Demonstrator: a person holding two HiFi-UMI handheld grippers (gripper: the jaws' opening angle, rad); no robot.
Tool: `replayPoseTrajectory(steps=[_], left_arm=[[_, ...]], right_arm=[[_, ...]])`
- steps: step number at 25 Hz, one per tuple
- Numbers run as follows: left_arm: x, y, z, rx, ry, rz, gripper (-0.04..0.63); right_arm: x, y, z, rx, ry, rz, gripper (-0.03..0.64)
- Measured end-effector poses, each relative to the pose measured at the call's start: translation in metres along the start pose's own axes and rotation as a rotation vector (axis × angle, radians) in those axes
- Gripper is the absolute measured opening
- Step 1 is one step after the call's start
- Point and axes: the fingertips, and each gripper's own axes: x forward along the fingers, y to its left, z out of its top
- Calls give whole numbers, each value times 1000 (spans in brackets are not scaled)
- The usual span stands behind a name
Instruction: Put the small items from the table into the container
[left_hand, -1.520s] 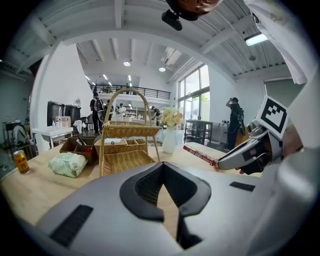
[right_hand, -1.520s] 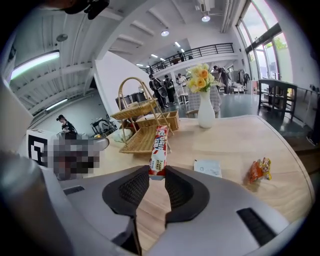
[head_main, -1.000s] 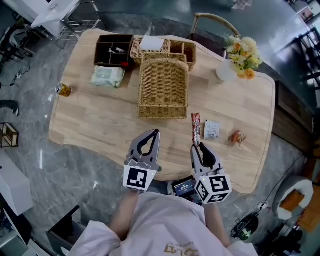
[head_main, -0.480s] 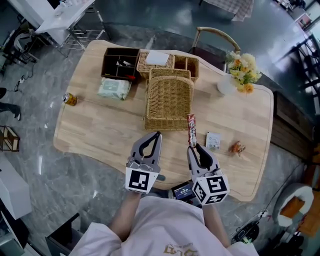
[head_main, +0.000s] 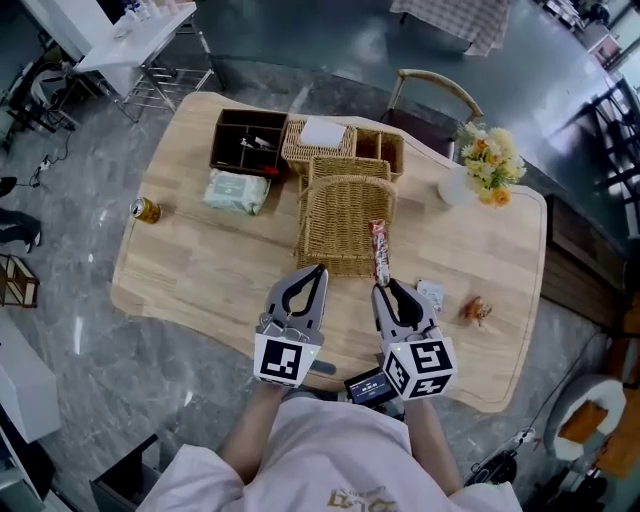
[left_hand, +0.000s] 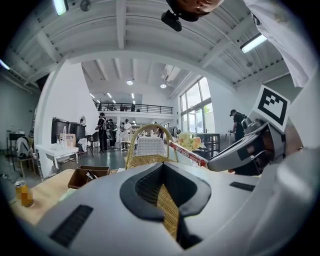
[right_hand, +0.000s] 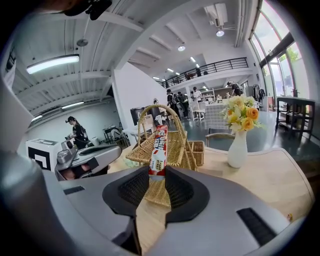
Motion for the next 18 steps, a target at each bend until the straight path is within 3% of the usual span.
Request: replayPoseTrajectory(steps=[3,6,10,18], left_arm=[[2,3,-3,51,-20,-22,3],[1,7,-5,32,-8,-14,3],[2,6,-8,77,-34,-32,3],[-2,3,-9,17,-28,-12,3]], right_arm=[[9,0,3,-9,13,0,112],[15,0,4,-10,32,-1,112],[20,-2,5,0,40,-6,112],[31,-3,5,-16,56,-14,114]])
